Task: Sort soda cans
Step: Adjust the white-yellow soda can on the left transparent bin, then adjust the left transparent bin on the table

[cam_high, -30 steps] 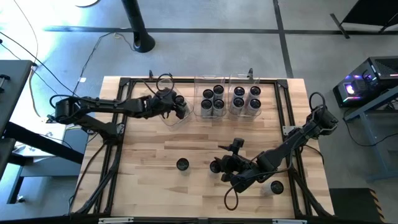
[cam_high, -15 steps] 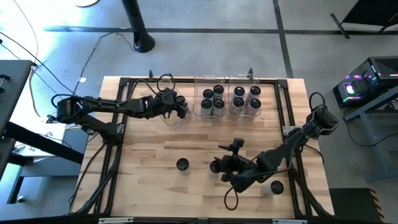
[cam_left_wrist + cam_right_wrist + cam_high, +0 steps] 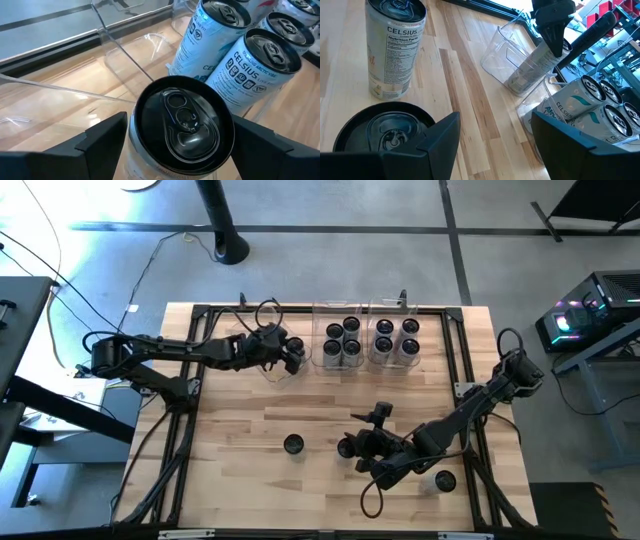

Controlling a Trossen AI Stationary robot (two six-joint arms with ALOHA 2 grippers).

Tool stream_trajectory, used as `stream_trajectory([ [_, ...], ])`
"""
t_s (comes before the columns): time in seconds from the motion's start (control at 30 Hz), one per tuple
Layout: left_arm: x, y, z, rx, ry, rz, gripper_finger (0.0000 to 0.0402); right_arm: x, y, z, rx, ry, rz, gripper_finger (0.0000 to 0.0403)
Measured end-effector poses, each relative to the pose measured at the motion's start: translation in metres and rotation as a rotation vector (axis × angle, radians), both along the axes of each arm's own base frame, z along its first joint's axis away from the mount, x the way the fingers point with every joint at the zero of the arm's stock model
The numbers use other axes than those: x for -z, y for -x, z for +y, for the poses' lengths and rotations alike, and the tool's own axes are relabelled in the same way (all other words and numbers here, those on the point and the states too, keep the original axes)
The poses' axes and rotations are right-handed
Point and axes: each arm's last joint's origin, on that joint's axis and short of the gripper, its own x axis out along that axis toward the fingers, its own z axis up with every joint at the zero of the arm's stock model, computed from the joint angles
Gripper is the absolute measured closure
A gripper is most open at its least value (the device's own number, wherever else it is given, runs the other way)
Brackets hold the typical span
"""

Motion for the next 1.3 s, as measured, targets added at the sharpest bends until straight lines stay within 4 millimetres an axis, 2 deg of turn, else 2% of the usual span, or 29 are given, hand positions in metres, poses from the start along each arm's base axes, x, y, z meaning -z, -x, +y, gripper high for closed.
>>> stream_trajectory([
  [0.2, -0.007, -0.002, 0.001, 0.043, -0.043, 0.067, 0.0090, 0.000, 0.000, 0.000, 0.000, 0.000, 0.000, 0.0165],
  [0.43, -0.033, -0.007, 0.001, 0.110, -0.125, 0.191, 0.0090, 0.000, 0.000, 0.000, 0.001, -0.001, -0.001, 0.0165],
  [0.53, -0.046, -0.003, 0.001, 0.139, -0.169, 0.277, 0.0090, 0.000, 0.000, 0.000, 0.001, -0.001, -0.001, 0.0165],
  [0.6, -0.055, 0.004, -0.002, 0.124, -0.196, 0.326, 0.0090, 0.000, 0.000, 0.000, 0.000, -0.002, -0.002, 0.0165],
  [0.73, -0.072, 0.032, -0.011, 0.022, -0.261, 0.424, 0.0090, 0.000, 0.000, 0.000, 0.001, -0.004, -0.004, 0.0165],
  [0.93, -0.092, 0.071, -0.025, -0.049, -0.228, 0.399, 0.0090, 0.000, 0.000, 0.000, 0.001, -0.007, -0.008, 0.0165],
  [1.13, -0.082, 0.107, -0.034, -0.198, -0.016, 0.514, 0.0112, -0.001, -0.002, 0.000, -0.004, -0.003, -0.015, 0.0165],
  [1.2, -0.072, 0.107, -0.034, -0.229, 0.041, 0.522, 0.0128, -0.002, -0.004, -0.001, -0.010, 0.004, -0.019, 0.0165],
  [1.3, -0.045, 0.105, -0.030, -0.210, 0.155, 0.557, 0.0164, -0.004, -0.008, -0.003, -0.015, 0.014, -0.026, 0.0165],
])
